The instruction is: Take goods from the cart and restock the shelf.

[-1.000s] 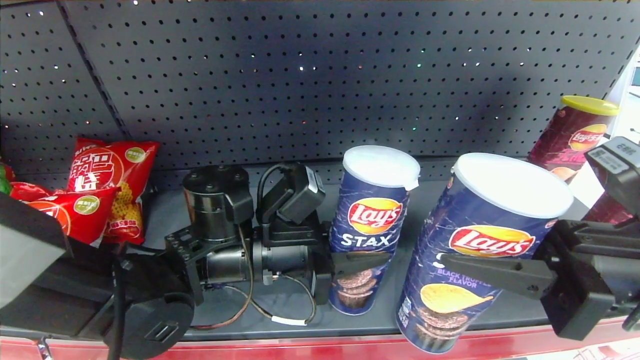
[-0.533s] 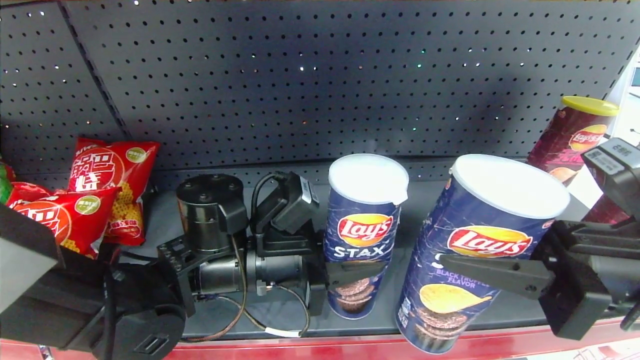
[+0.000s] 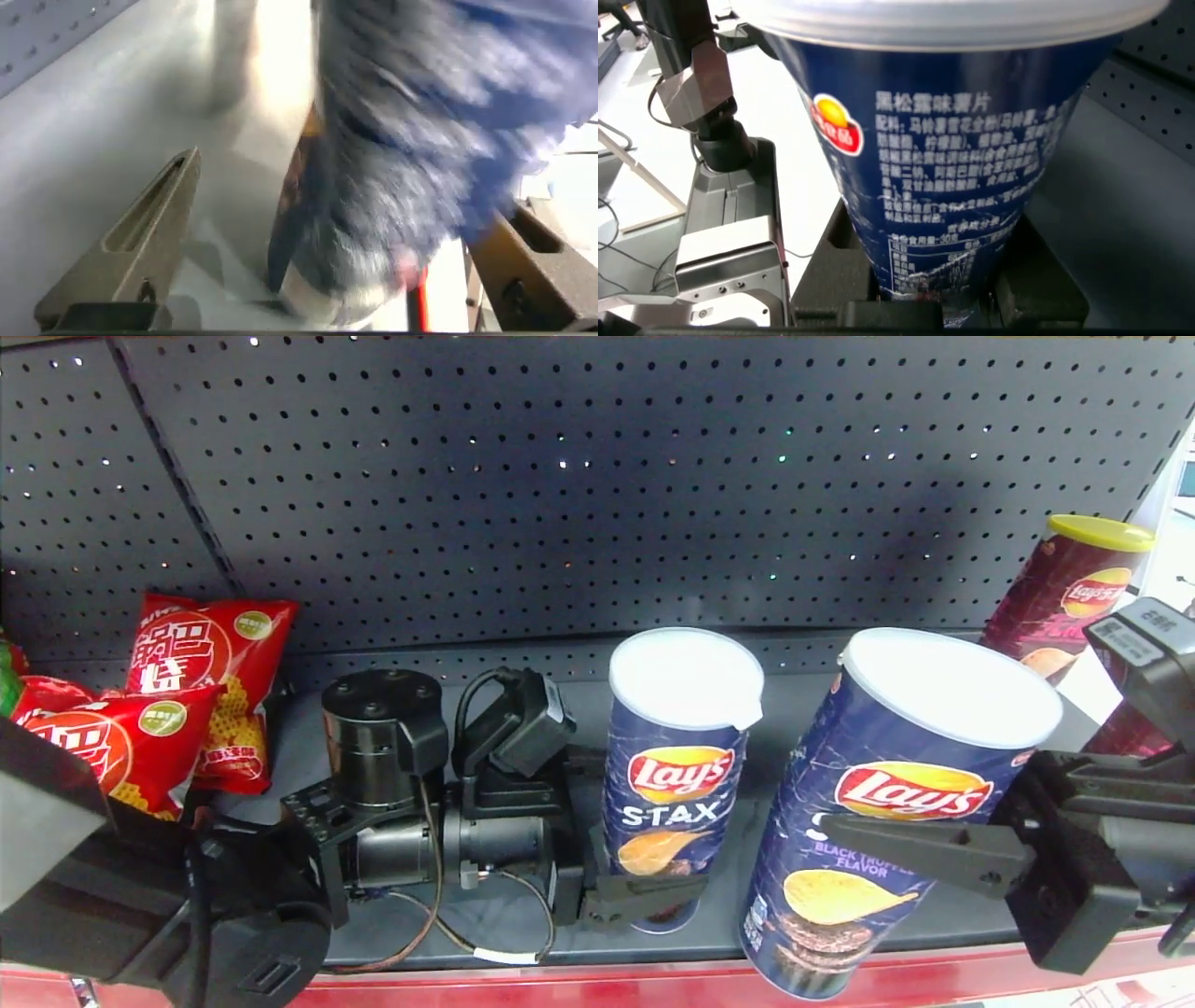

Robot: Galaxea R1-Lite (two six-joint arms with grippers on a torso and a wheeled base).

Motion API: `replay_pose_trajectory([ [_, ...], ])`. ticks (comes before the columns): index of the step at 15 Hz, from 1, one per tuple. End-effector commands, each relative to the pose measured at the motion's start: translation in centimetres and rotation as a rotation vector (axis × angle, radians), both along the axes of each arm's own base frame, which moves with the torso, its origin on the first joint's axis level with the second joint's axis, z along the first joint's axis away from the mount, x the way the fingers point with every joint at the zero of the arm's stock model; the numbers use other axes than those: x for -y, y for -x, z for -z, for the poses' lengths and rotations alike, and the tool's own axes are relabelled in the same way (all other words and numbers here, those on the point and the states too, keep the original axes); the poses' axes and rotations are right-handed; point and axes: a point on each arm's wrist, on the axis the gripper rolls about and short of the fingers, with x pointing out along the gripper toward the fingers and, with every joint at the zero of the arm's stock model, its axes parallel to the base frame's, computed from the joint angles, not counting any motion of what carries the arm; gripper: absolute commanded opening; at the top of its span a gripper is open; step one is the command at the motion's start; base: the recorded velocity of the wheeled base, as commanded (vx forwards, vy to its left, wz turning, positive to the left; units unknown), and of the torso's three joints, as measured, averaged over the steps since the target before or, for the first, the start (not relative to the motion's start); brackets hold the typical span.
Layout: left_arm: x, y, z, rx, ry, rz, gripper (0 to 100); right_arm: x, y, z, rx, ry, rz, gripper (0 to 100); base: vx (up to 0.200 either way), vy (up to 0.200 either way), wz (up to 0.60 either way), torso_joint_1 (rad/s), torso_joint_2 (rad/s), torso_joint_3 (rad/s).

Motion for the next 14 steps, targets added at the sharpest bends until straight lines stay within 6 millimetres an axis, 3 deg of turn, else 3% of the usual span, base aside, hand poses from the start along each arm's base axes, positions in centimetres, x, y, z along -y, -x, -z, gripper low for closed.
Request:
replay_pose_trajectory([
  [1,-1.0,0.6,-0.4,0.005,0.005,-0.011,100,0.0,0.0,0.0,0.001,0.001,-0.001,0,0.0,0.0,0.0,0.0,0.0,0.0],
  [4,-2.9,2.8,-2.2,0.042,0.035,-0.025,100,0.0,0.0,0.1,-0.004,0.003,0.0,0,0.0,0.0,0.0,0.0,0.0,0.0],
  [9,-9.2,5.5,-6.5,0.187,0.125,-0.236,100,0.0,0.1,0.2,-0.004,0.003,0.0,0,0.0,0.0,0.0,0.0,0.0,0.0],
  [10,-12.4,6.3,-7.7,0.226,0.13,-0.43,100,0.3,-0.1,0.2,-0.003,0.003,0.016,0,0.0,0.0,0.0,0.0,0.0,0.0],
  [11,-15.2,7.8,-7.9,0.254,0.122,-0.559,100,0.5,-0.2,0.1,-0.001,0.0,0.026,0,0.0,0.0,0.0,0.0,0.0,0.0],
  [12,-16.3,8.8,-7.8,0.27,0.12,-0.611,100,0.5,-0.2,0.0,0.002,-0.001,0.027,0,0.0,0.0,0.0,0.0,0.0,0.0],
  [13,-18.4,12.0,-7.0,0.311,0.123,-0.733,100,0.9,-0.3,0.0,-0.004,-0.005,0.045,0,0.0,0.0,0.0,0.0,0.0,0.0],
  [14,-18.8,12.9,-6.7,0.326,0.125,-0.768,100,0.9,-0.4,0.0,-0.008,-0.006,0.05,0,0.0,0.0,0.0,0.0,0.0,0.0],
])
